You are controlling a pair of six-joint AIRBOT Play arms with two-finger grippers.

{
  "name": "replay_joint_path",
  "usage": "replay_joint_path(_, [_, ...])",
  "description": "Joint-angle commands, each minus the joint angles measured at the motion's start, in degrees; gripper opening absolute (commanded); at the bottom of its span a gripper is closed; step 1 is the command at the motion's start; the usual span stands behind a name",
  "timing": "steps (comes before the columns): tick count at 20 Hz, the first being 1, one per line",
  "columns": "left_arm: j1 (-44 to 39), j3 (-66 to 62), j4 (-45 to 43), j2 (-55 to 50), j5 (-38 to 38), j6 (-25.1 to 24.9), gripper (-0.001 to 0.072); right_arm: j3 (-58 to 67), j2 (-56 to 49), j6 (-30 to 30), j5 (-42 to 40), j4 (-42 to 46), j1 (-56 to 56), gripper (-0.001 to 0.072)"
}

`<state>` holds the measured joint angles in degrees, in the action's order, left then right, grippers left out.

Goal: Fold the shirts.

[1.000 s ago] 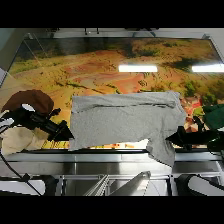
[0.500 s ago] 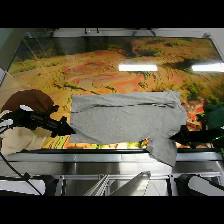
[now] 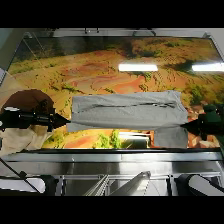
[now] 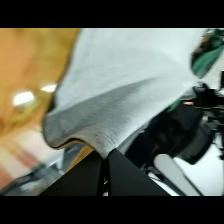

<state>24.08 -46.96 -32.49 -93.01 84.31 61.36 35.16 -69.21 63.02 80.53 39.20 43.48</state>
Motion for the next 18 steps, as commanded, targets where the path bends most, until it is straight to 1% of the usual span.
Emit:
replay_joint_path(1, [0.5, -0.3, 15.6, 0.0, 2.9, -3.8, 0.0023, 1.2, -0.2, -5.7, -1.0, -15.3, -0.9, 0.0017])
replay_joint_path(3, [0.0, -3.8, 14.4, -0.1, 0.4, -2.0, 0.0022, 4.5, -2.5, -5.7, -4.2, -17.0, -4.2, 0.0017])
replay_joint_path(4, [-0.6, -6.0, 13.4, -0.2, -0.6, -0.6, 0.0022, 6.9, -4.5, -5.9, -5.4, -17.7, -6.3, 0.0017])
replay_joint_path(6, [-1.9, -11.1, 12.6, -0.2, -2.9, 0.7, 0.0022, 12.2, -9.1, -6.1, -8.0, -19.2, -10.1, 0.0017])
replay_joint_path(7, [-2.7, -13.7, 12.0, -0.3, -5.2, 1.9, 0.0022, 15.3, -11.8, -6.1, -9.8, -19.3, -12.1, 0.0017])
replay_joint_path(9, [-4.1, -19.1, 7.5, -2.2, -7.7, 5.1, 0.0022, 21.2, -17.3, -6.1, -13.2, -19.4, -15.2, 0.0017])
replay_joint_path(11, [-5.7, -23.8, 2.1, -6.0, -7.0, 8.2, 0.0020, 26.0, -22.8, -6.2, -15.2, -19.4, -17.2, 0.0018])
replay_joint_path(15, [-9.9, -31.0, -3.5, -15.1, -3.0, 9.9, 0.0009, 31.4, -32.2, -7.6, -15.8, -18.9, -19.4, 0.0017])
replay_joint_path(18, [-11.2, -35.7, -7.1, -19.2, -0.5, 11.3, 0.0000, 31.9, -34.8, -7.6, -16.6, -12.1, -19.4, 0.0018])
